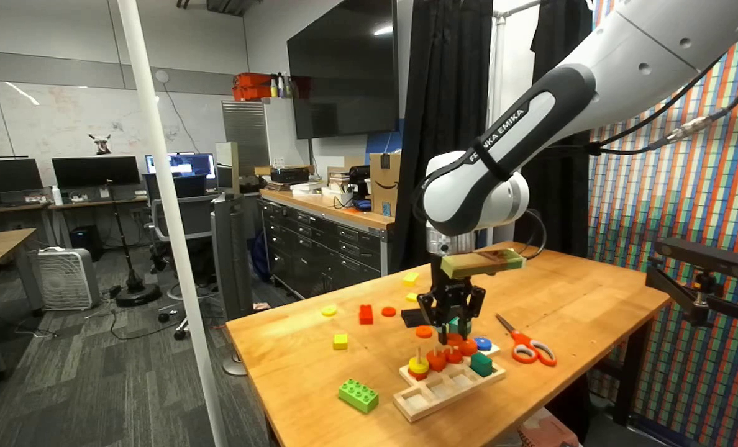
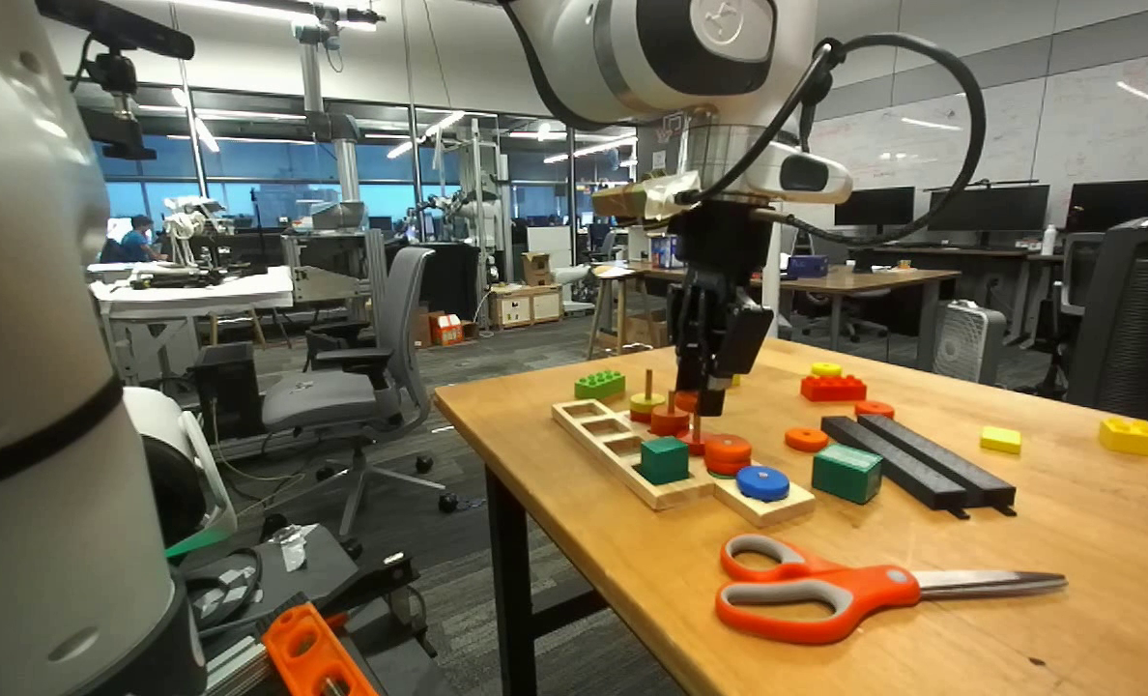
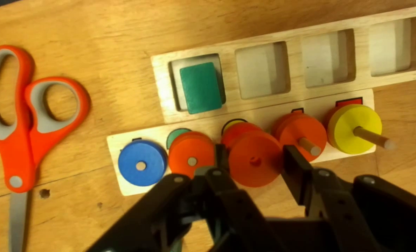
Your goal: Put the orange circle onto the wooden object.
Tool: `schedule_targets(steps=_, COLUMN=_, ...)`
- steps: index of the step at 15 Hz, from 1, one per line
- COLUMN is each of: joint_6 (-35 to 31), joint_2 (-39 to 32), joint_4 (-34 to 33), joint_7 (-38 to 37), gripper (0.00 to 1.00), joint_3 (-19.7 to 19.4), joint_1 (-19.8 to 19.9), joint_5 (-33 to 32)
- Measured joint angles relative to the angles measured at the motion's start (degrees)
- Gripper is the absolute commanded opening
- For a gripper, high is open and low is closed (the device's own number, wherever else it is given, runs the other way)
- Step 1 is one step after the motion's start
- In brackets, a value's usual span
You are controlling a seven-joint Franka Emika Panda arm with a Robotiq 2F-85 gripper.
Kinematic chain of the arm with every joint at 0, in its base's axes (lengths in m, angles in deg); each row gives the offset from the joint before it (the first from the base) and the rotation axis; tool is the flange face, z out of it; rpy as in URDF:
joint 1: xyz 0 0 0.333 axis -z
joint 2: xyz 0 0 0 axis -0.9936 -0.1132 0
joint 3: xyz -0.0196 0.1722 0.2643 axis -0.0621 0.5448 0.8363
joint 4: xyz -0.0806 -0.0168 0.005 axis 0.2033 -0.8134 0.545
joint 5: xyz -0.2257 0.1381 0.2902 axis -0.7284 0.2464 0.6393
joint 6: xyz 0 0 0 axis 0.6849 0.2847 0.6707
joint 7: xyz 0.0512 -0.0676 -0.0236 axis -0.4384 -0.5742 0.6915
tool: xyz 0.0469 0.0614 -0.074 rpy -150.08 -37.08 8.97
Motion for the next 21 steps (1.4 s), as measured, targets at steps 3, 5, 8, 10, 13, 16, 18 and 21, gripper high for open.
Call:
schedule_targets(steps=3, joint_6=0.0, joint_2=-0.01, joint_4=0.32, joint_7=0.17, gripper=0.18, joint_3=-0.01, joint_1=0.0, joint_5=0.72)
schedule_targets(steps=5, joint_6=0.0, joint_2=-0.02, joint_4=0.5, joint_7=0.3, gripper=0.18, joint_3=-0.04, joint_1=0.0, joint_5=1.06)
schedule_targets(steps=8, joint_6=0.0, joint_2=-0.02, joint_4=0.81, joint_7=0.6, gripper=0.18, joint_3=-0.07, joint_1=0.0, joint_5=1.5)
schedule_targets(steps=10, joint_6=0.0, joint_2=-0.05, joint_4=0.88, joint_7=0.69, gripper=0.18, joint_3=-0.07, joint_1=0.0, joint_5=1.56)
schedule_targets(steps=13, joint_6=0.0, joint_2=-0.05, joint_4=0.88, joint_7=0.78, gripper=0.18, joint_3=-0.08, joint_1=0.0, joint_5=1.57)
schedule_targets(steps=16, joint_6=0.0, joint_2=-0.05, joint_4=0.88, joint_7=0.96, gripper=0.18, joint_3=-0.08, joint_1=0.0, joint_5=1.57)
schedule_targets(steps=18, joint_6=0.0, joint_2=-0.05, joint_4=0.88, joint_7=1.03, gripper=0.18, joint_3=-0.08, joint_1=0.0, joint_5=1.57)
schedule_targets(steps=21, joint_6=-0.02, joint_2=-0.05, joint_4=0.87, joint_7=1.05, gripper=0.18, joint_3=-0.08, joint_1=0.0, joint_5=1.57)
